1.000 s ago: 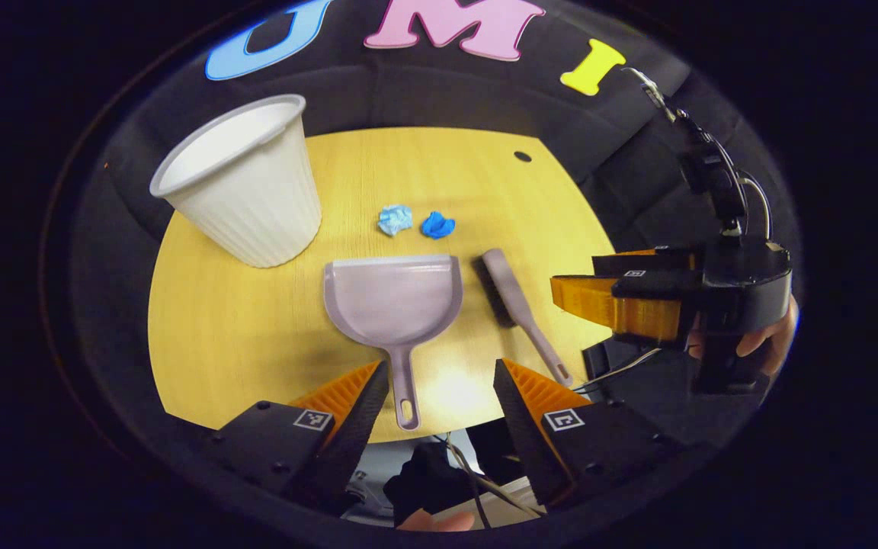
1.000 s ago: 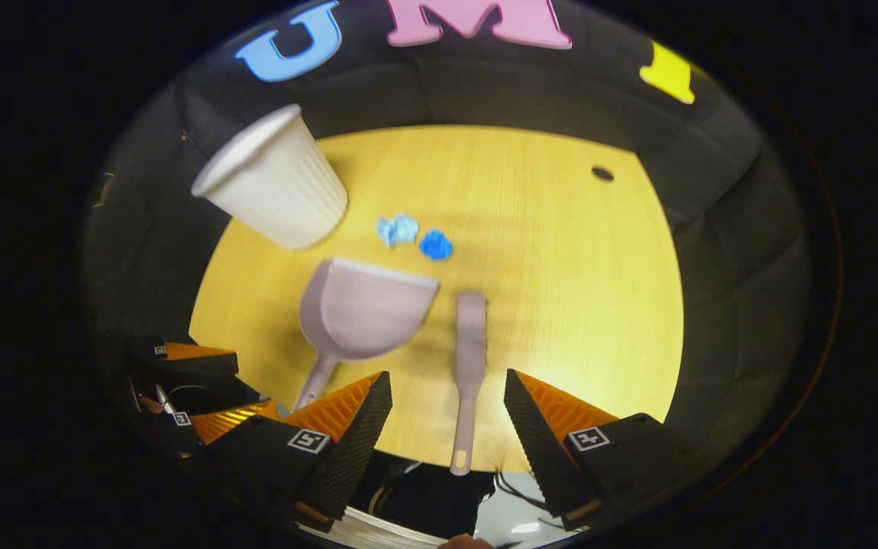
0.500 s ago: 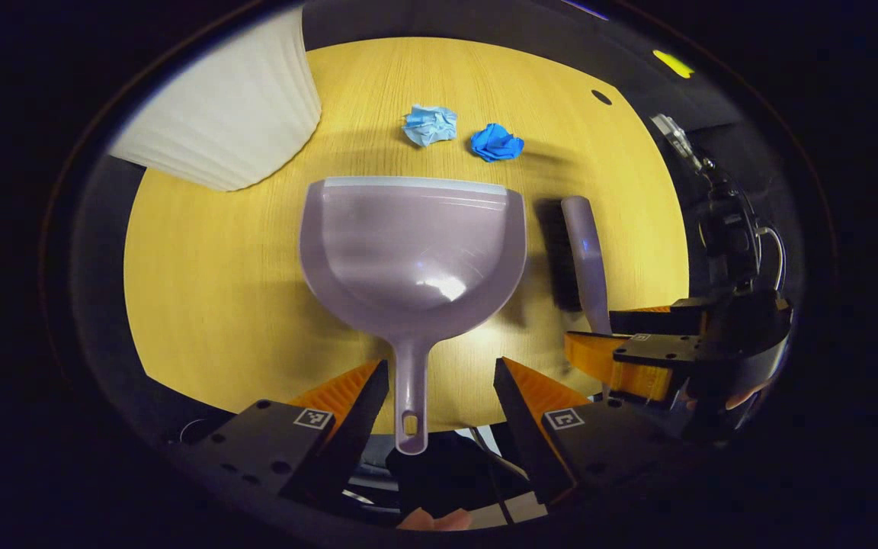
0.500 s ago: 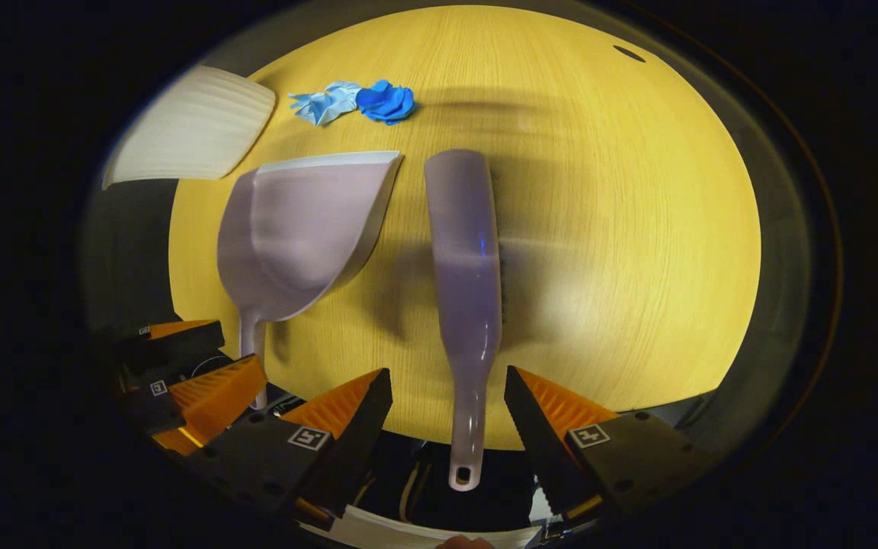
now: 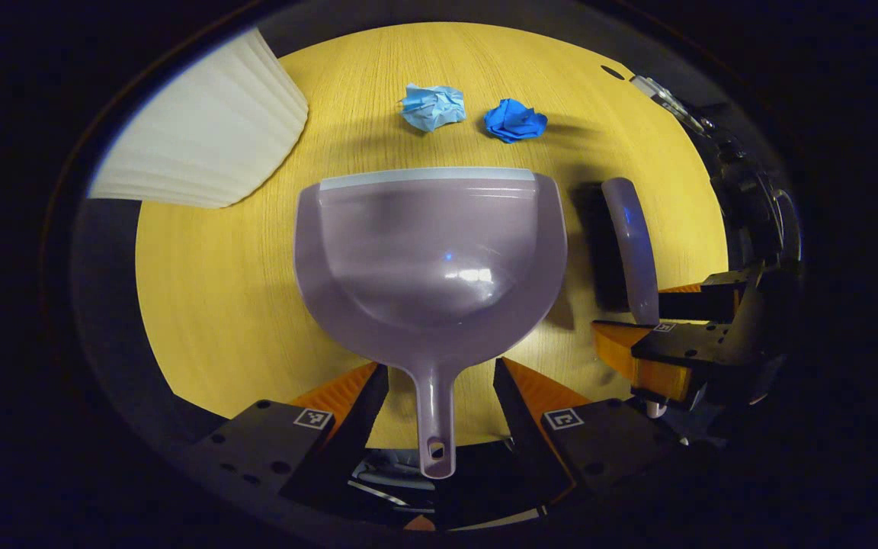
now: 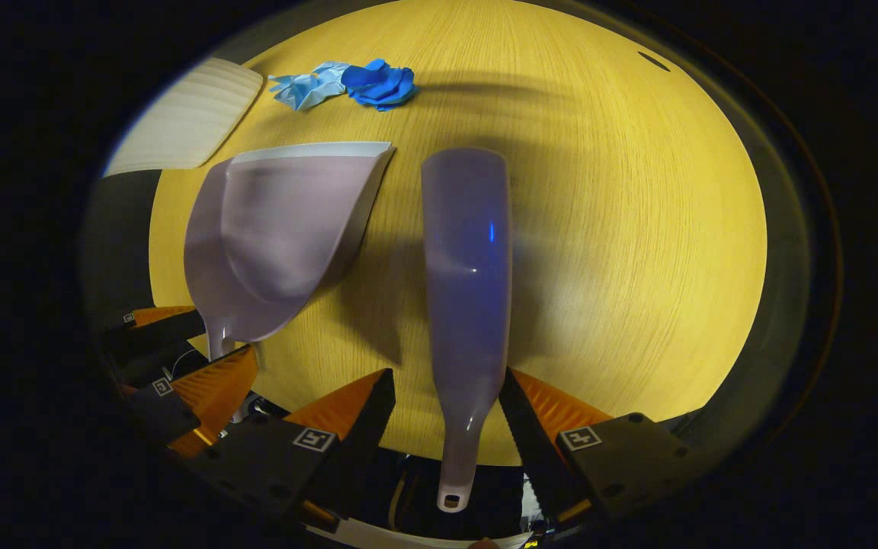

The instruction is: Pick up the small broom and dustpan from the desktop, sweep the trash into the dustpan with the broom, and then empty the trash into the garbage bin.

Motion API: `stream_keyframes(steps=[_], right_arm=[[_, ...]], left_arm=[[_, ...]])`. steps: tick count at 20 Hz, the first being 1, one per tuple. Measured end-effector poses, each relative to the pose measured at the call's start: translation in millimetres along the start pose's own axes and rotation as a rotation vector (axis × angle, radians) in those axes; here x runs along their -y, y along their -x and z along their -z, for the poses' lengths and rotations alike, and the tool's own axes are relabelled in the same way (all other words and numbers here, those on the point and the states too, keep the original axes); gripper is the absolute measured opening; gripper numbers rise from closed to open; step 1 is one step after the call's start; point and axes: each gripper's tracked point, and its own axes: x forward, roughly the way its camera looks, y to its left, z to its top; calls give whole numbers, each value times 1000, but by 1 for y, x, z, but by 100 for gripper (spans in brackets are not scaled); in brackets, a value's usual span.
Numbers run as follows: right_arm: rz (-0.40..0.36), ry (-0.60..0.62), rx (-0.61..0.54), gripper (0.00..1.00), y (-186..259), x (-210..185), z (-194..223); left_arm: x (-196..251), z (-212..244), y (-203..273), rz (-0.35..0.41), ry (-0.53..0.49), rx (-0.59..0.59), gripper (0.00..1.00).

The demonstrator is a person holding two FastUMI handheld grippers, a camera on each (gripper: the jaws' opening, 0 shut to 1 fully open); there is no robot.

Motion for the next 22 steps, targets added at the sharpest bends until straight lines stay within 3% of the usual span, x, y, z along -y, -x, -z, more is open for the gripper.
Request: stream_keyframes(steps=[2, 4, 5, 6, 9, 10, 11, 16, 20, 22], right_arm=[[6, 14, 6, 64, -2, 1, -2], [8, 19, 6, 52, -2, 2, -3], [1, 16, 3, 46, -2, 1, -3], [-8, 26, 6, 38, -1, 0, -2], [-13, 57, -2, 41, -1, 0, 2], [-7, 58, 6, 29, -2, 0, 1], [-8, 65, 13, 36, -1, 1, -1], [-1, 111, 53, 21, 2, 7, -1], [-17, 121, 84, 20, 10, 10, -9], [5, 125, 118, 20, 19, 19, -17]], left_arm=[[4, -5, -2, 23, 12, 24, 72], [6, -5, -3, 55, 30, 14, 61], [7, -5, -5, 61, 32, 7, 50], [5, -4, -8, 56, 34, 5, 50], [8, -3, -7, 52, 3, 4, 32], [7, -2, -10, 45, -6, 3, 31], [7, -3, -10, 45, -4, 7, 28], [7, -2, -12, 56, -16, 14, 24], [2, 1, -5, 49, -43, 41, 27], [0, -1, -2, 43, -77, 58, 22]])
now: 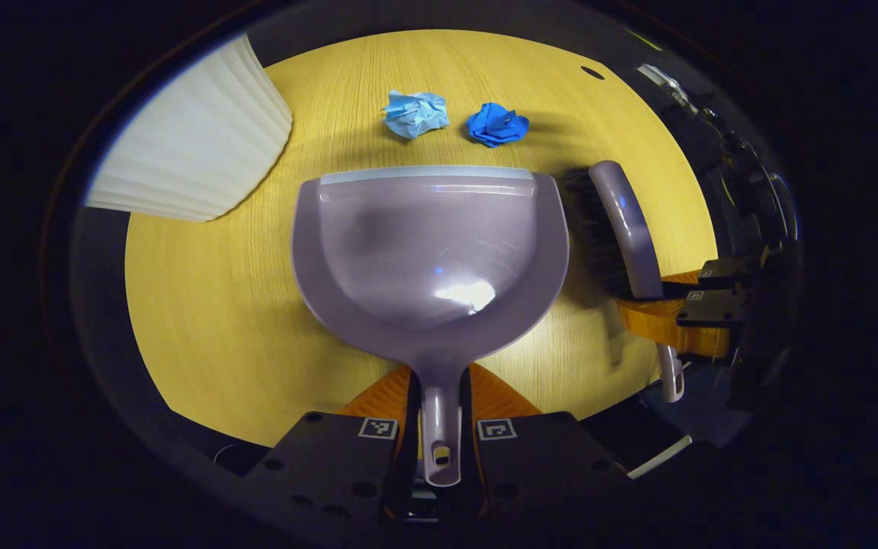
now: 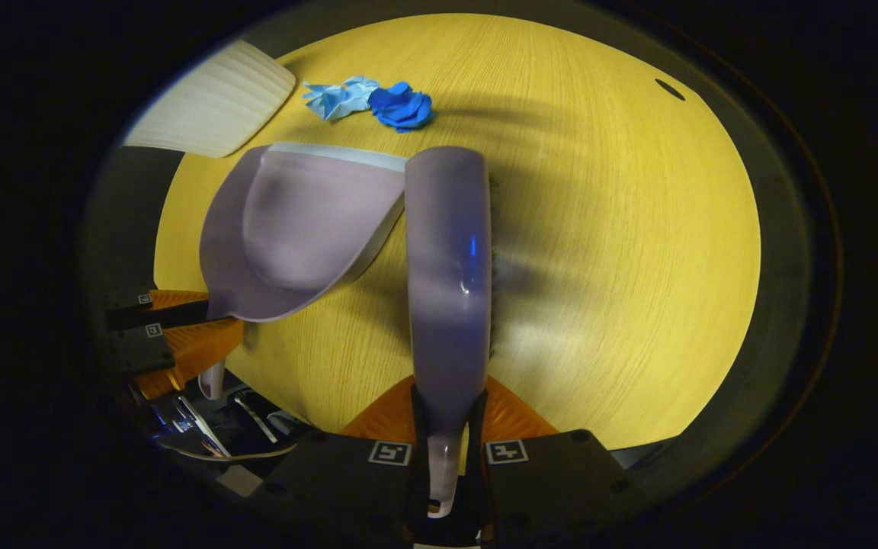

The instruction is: Pick up the small broom and dustpan from the desktop, sweep the trash into the dustpan with the broom, and then empty the trash into the garbage bin.

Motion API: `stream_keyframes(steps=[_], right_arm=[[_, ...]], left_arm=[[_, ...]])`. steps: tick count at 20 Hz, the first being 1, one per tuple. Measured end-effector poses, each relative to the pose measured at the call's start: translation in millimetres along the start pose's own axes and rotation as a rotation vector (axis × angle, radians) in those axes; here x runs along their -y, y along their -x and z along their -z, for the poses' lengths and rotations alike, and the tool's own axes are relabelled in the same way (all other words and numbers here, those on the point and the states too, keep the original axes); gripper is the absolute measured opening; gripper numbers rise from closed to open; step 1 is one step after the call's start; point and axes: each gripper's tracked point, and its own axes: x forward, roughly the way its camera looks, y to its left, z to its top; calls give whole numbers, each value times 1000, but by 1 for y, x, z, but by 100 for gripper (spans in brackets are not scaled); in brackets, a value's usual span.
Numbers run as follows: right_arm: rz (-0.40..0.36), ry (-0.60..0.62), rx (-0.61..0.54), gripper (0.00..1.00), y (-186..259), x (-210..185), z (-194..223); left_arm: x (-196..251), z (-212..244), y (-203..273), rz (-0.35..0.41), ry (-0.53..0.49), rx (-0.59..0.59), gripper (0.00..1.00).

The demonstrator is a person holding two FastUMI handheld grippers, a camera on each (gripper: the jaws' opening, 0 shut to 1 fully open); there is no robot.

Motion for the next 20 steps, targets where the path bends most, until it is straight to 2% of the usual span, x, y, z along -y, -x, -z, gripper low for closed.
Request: stream_keyframes(steps=[5, 9, 13, 15, 17, 20], right_arm=[[41, 3, 57, 20, 14, 24, -33], [93, 103, 130, 20, 27, 41, -102], [196, 355, 166, 20, 41, 59, -182], [136, 426, 129, 20, 39, 40, -203], [79, 452, 118, 20, 29, 22, -221], [88, 535, 63, 20, 12, 17, -231]], left_arm=[[-2, -4, 0, 2, -1, 32, 21], [-14, -6, 4, -25, -40, 37, 22], [-32, -10, 8, -104, -156, 48, 22], [-40, -9, 8, -140, -221, 44, 21], [-42, -5, 7, -144, -235, 27, 22], [-43, 2, 3, -120, -216, -19, 23]])
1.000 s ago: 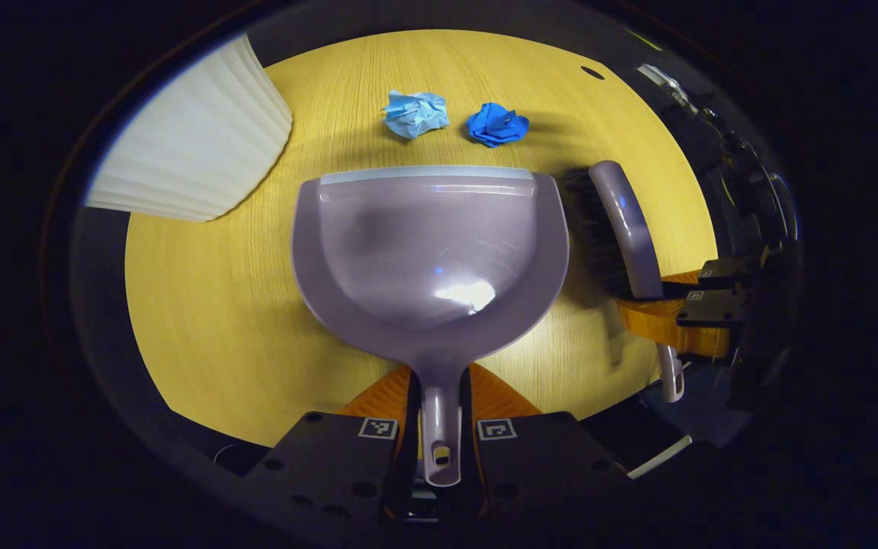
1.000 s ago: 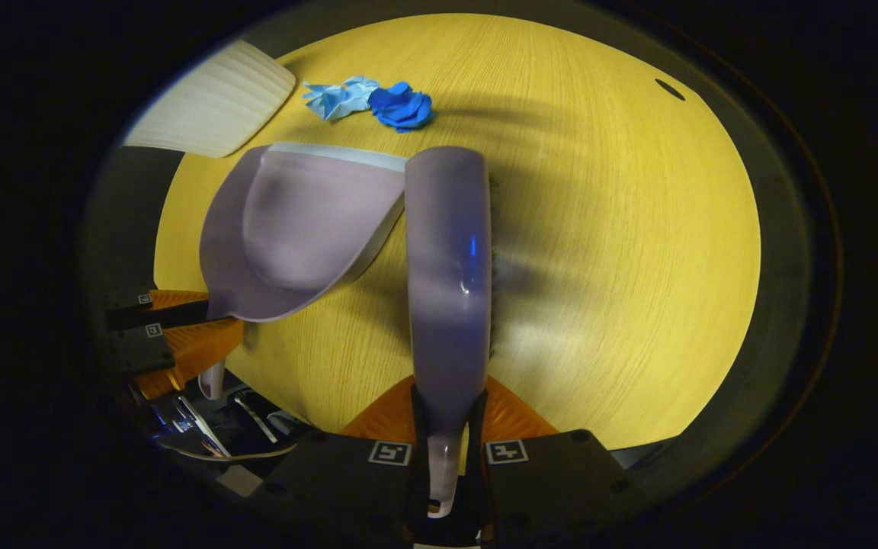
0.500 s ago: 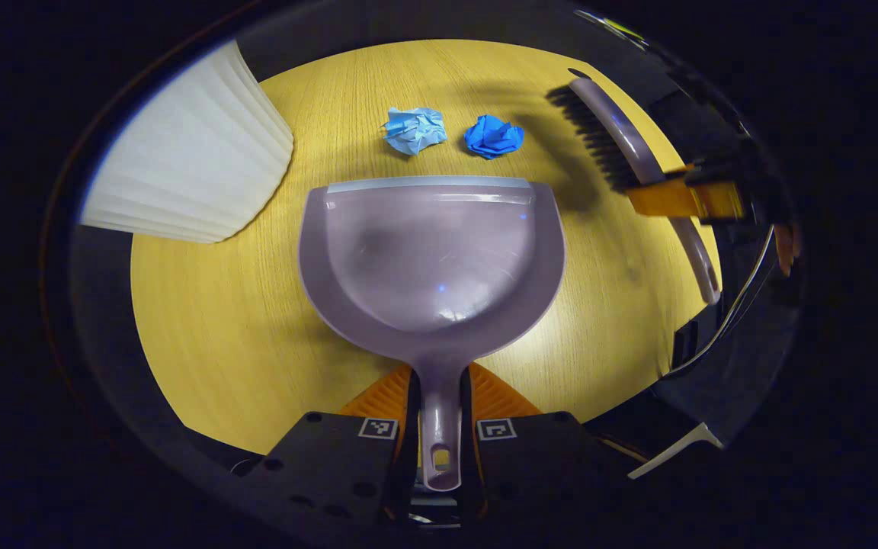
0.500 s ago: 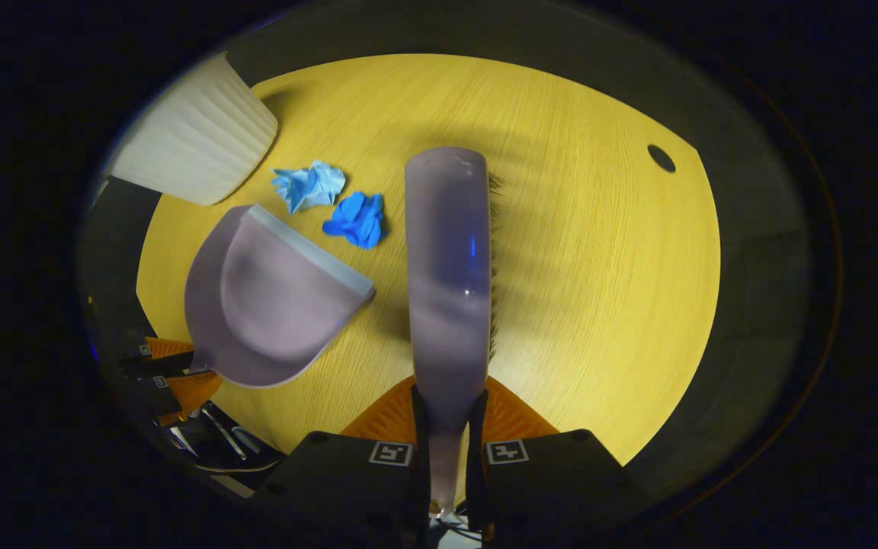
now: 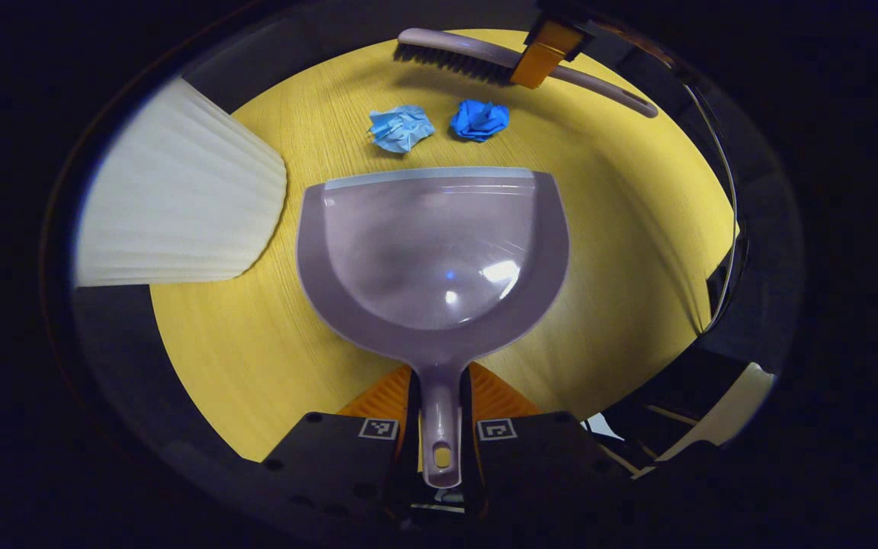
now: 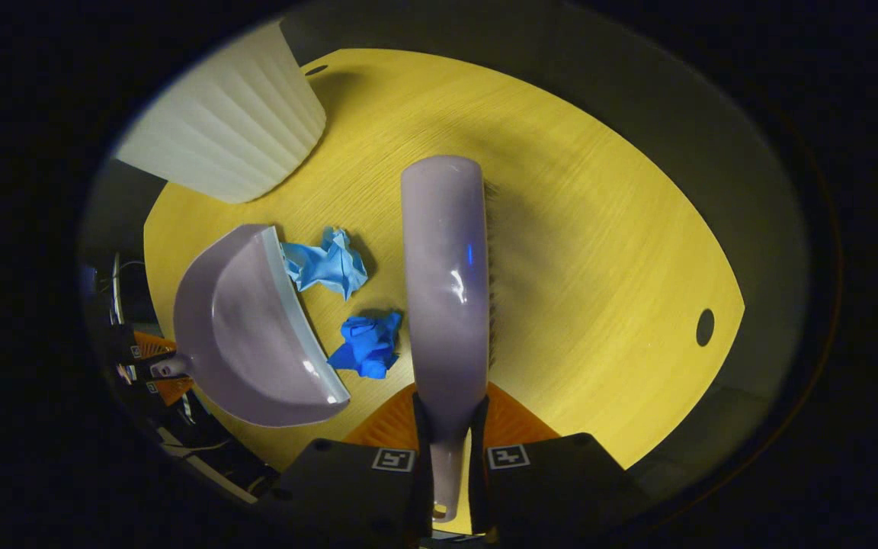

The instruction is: Pick up the small broom and dustpan from the desktop, sweep the trash into the dustpan with the broom, and then empty the trash into the garbage bin.

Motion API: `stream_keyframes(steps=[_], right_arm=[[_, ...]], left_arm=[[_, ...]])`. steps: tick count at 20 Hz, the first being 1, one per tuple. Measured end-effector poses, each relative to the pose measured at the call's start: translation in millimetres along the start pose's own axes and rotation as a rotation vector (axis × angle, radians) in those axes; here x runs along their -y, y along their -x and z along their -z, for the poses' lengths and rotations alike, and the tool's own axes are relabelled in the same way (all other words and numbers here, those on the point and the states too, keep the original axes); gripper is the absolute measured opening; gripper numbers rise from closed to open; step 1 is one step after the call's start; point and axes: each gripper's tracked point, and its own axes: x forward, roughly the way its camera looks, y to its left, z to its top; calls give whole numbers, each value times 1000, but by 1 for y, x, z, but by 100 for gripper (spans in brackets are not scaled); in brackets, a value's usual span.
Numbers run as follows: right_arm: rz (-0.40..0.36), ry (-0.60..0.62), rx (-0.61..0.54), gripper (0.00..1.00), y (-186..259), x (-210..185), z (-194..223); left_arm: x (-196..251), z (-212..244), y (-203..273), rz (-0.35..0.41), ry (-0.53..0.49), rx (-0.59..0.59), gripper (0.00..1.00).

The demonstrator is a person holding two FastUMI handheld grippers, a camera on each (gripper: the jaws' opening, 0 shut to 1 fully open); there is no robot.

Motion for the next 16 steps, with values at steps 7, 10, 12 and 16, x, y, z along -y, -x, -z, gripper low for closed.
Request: stream_keyframes(steps=[7, 10, 12, 16], right_arm=[[-39, 248, -128, 20, -28, -26, 9], [-108, 405, -168, 20, -28, -52, 20], [-170, 457, -200, 20, -19, -66, 22], [-349, 393, -237, 20, -11, -79, 25]], left_arm=[[-3, 5, -8, -9, -44, -24, 21], [-3, 6, -6, -13, -52, -21, 21], [-4, 5, -6, -14, -64, -17, 21], [-6, 7, -10, -14, -88, 23, 22]])
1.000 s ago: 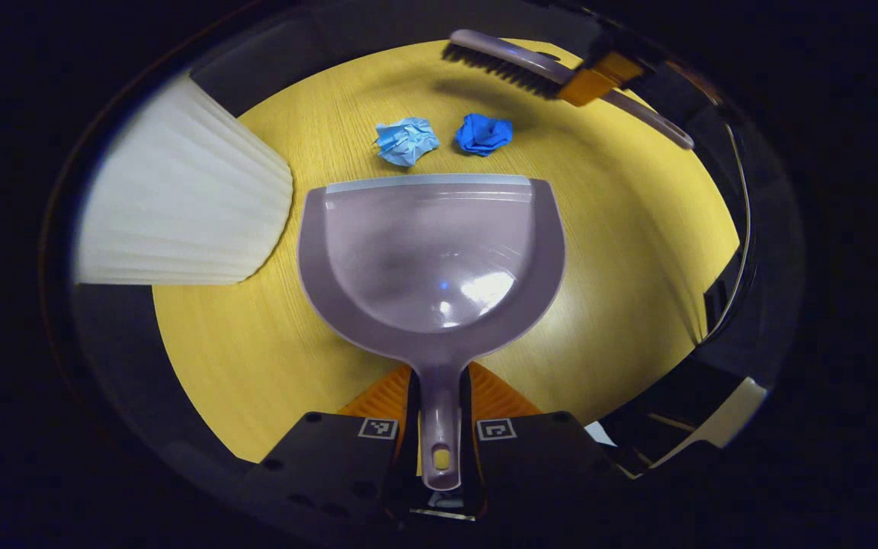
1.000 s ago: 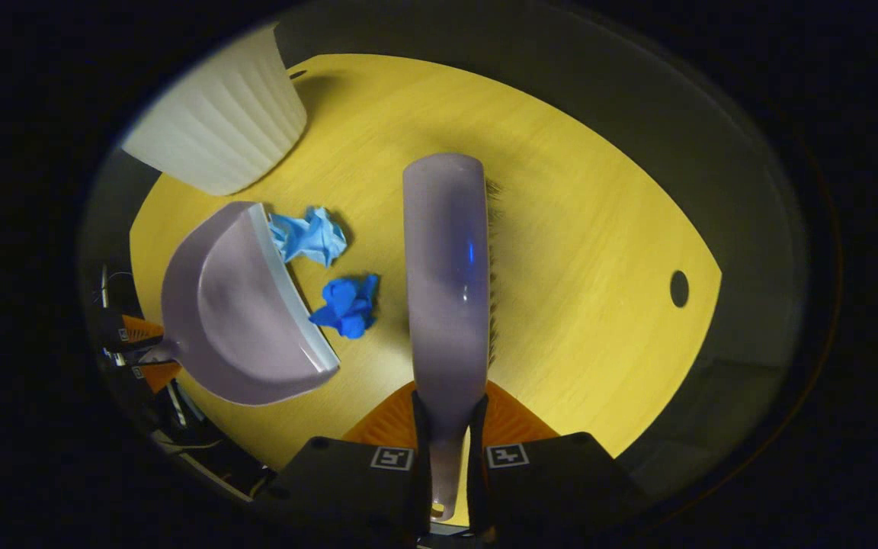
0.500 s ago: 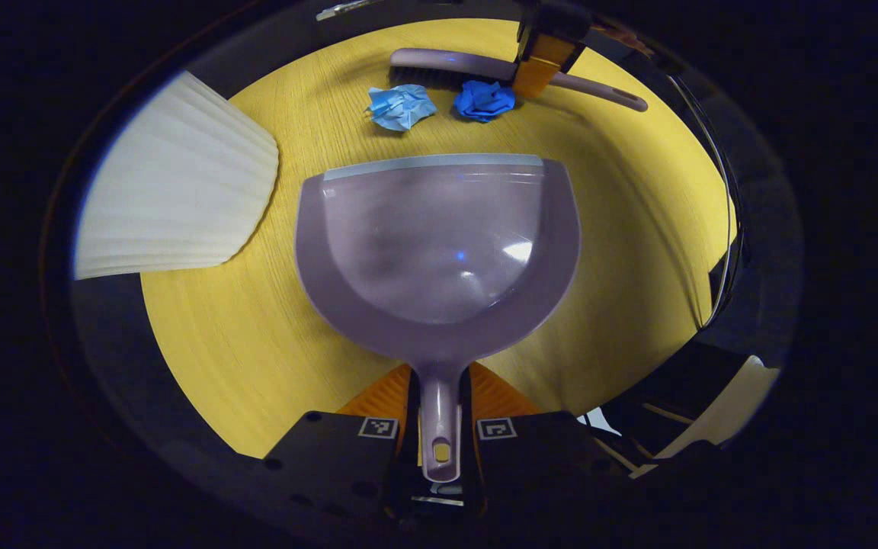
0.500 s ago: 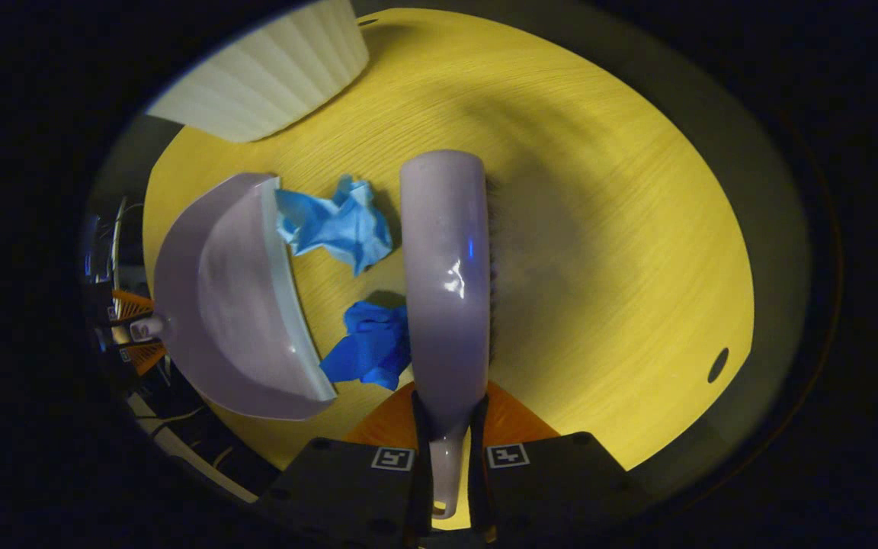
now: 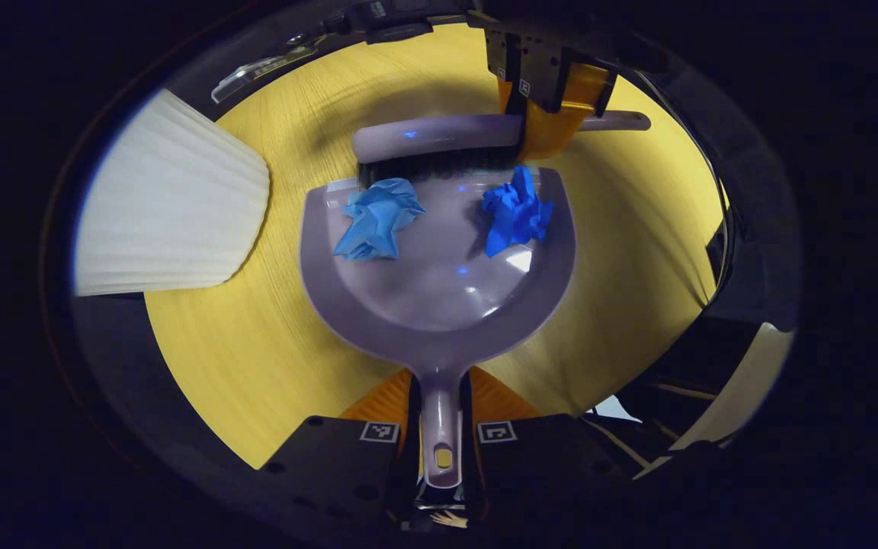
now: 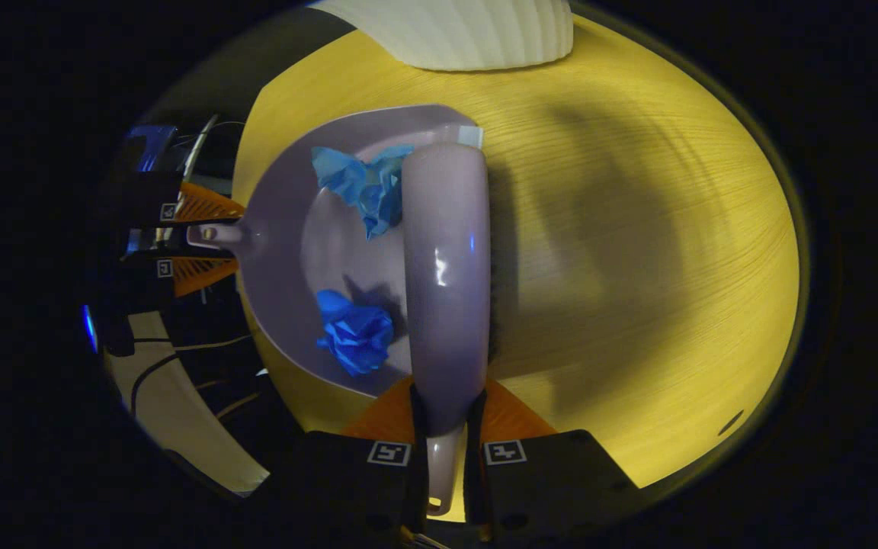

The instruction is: Pick up the small broom and dustpan from the desktop, sweep the trash into the dustpan with the broom, and then empty the trash into the garbage bin.

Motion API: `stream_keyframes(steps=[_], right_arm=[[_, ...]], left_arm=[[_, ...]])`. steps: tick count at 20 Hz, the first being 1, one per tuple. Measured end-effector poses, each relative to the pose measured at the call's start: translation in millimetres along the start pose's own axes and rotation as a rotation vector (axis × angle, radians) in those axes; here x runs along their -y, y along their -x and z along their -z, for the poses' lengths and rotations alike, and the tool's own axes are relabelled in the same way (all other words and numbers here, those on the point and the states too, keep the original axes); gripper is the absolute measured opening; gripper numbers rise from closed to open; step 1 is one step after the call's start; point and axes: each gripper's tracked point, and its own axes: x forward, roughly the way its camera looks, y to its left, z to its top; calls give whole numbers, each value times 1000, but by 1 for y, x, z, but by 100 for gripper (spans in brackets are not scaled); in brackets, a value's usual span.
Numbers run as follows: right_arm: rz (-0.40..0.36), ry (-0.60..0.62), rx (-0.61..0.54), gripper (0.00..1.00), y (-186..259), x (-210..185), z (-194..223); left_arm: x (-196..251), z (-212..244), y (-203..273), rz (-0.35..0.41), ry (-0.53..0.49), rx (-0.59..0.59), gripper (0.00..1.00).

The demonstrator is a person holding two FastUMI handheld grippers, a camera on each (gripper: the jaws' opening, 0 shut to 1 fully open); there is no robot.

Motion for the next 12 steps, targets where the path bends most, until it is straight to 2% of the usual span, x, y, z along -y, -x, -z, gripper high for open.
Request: stream_keyframes(steps=[4, 7, 10, 12], right_arm=[[-20, -126, 167, 20, 22, 7, -12], [96, -262, 401, 20, 50, 34, -26], [195, -348, 631, 20, 80, 31, -15], [330, -404, 795, 20, 105, 36, 2]], left_arm=[[4, -1, -4, 2, 50, 46, 21], [4, -9, -8, -23, 109, 157, 21], [7, -19, -4, -25, 182, 274, 21], [6, -23, -3, -54, 189, 360, 21]])
